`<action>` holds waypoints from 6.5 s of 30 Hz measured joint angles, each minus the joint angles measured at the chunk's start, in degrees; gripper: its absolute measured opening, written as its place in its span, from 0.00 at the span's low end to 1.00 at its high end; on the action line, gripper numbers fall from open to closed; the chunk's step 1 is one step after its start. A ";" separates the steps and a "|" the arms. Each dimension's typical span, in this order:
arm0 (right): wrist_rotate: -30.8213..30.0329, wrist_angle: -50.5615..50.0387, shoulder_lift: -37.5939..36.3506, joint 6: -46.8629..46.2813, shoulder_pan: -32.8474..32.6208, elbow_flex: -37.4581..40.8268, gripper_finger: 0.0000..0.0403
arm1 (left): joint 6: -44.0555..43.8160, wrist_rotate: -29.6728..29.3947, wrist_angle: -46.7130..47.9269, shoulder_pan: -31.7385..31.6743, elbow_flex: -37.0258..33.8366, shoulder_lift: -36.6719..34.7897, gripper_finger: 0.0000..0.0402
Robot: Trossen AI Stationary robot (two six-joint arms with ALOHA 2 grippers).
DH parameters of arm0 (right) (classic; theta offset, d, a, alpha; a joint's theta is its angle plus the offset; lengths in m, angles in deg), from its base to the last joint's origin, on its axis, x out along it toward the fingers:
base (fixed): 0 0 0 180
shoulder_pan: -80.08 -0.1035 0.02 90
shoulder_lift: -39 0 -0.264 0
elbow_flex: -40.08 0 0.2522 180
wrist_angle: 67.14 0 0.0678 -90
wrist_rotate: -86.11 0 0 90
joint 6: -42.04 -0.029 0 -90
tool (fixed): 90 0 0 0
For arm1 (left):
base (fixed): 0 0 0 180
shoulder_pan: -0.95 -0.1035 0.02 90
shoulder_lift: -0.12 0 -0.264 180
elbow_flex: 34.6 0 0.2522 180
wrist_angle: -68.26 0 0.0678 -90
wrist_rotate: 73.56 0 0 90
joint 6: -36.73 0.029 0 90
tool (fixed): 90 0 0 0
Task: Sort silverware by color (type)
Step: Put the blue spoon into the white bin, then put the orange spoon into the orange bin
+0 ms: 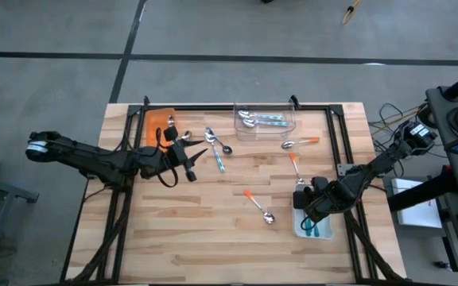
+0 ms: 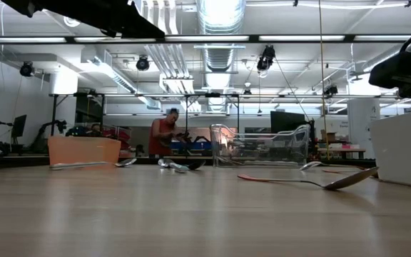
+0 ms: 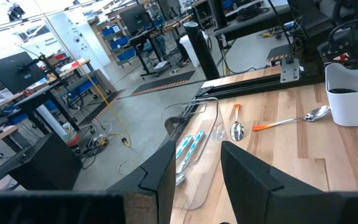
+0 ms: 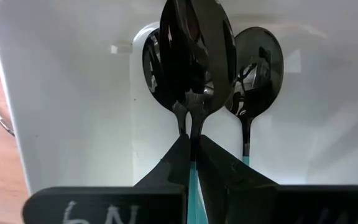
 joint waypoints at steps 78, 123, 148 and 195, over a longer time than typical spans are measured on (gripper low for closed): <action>3.58 6.06 -0.42 2.82 0.00 -0.48 0.15 | -0.02 0.02 0.40 0.00 0.00 0.02 0.27; -4.46 -2.87 -2.23 85.42 17.67 -30.22 0.15 | -16.47 19.08 -6.49 2.38 0.55 8.27 0.27; 0.73 54.67 -3.75 134.54 20.26 -8.86 0.12 | -14.40 24.33 -12.56 5.16 15.50 34.10 0.27; 12.20 49.50 -33.45 139.87 28.81 4.22 0.11 | -10.71 24.15 31.22 4.56 48.33 51.60 0.27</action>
